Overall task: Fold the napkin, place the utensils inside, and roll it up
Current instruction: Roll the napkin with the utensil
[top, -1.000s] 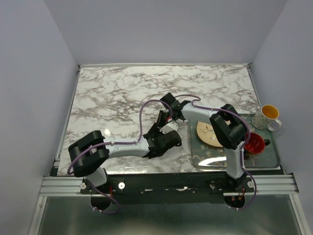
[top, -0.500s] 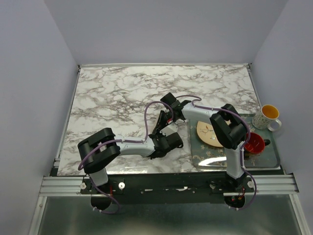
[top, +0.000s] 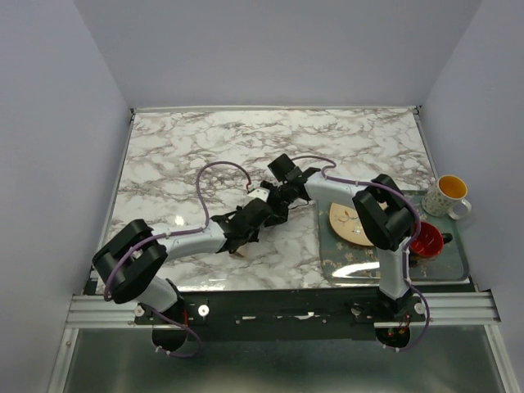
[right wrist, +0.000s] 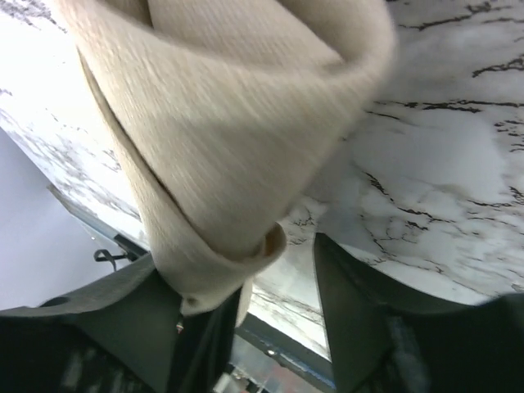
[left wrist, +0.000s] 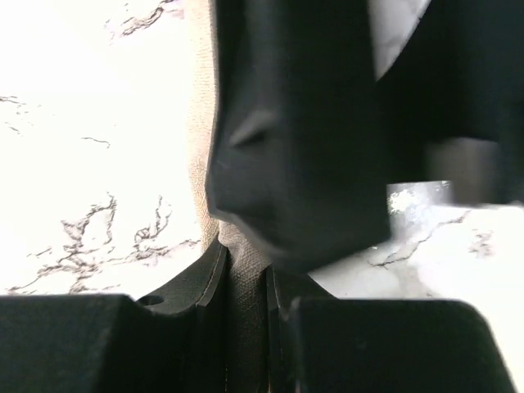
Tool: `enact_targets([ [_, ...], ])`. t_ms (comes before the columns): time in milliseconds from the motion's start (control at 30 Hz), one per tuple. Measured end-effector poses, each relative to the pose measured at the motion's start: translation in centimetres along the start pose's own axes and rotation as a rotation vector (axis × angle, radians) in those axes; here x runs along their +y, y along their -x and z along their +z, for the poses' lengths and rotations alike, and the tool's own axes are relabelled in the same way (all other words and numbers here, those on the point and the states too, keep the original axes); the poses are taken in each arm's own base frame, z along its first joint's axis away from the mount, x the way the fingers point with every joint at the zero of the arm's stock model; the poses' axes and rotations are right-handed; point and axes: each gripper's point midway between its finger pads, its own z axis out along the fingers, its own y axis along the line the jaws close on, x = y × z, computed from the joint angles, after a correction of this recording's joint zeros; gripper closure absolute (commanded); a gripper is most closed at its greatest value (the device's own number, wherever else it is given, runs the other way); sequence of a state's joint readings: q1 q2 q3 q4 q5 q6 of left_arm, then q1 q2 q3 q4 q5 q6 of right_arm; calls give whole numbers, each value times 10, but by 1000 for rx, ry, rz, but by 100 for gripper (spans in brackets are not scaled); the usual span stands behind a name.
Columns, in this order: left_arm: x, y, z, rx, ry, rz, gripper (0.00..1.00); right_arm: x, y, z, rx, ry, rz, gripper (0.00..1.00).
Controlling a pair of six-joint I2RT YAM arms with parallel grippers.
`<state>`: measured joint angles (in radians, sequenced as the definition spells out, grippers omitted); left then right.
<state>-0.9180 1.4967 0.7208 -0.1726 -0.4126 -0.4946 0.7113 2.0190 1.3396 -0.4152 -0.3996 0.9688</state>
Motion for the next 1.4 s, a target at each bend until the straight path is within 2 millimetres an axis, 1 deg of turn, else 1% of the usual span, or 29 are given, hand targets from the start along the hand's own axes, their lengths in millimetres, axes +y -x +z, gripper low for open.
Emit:
enact_targets([
  [67,4,1,0,0,-56,-70,92,1,2,-3,-10,8,-30,25],
  [167,4,3,2,10,-160,-169,92,3,4,-7,-20,18,-66,24],
  [400,-10,9,1,23,-409,-340,91,3,7,-9,-27,27,-128,24],
  [500,-16,11,2,34,-474,-380,89,6,9,-10,-25,38,-150,24],
  [600,-20,11,3,41,-516,-400,82,8,11,-10,-30,42,-174,23],
  [633,-21,12,3,43,-523,-403,76,8,11,-10,-31,43,-186,23],
  [700,-21,11,2,47,-526,-405,70,9,12,-11,-33,45,-203,23],
  [733,-21,11,2,47,-525,-403,62,9,12,-11,-34,46,-214,23],
  [833,-19,10,2,62,-509,-397,54,9,13,-11,-36,47,-232,23],
  [933,-13,8,2,77,-461,-385,32,9,15,-9,-35,46,-236,23],
  [1000,-13,11,0,81,-439,-372,29,8,15,-8,-35,42,-236,23],
  [1100,-10,14,-2,78,-395,-343,27,5,18,-8,-37,40,-230,23],
  [1267,-3,6,-3,102,-321,-305,26,4,22,-10,-43,40,-223,23],
  [1333,-1,6,-3,105,-301,-292,25,3,25,-10,-46,40,-220,22],
  [1400,0,7,-4,103,-282,-280,25,2,27,-11,-48,41,-215,18],
])
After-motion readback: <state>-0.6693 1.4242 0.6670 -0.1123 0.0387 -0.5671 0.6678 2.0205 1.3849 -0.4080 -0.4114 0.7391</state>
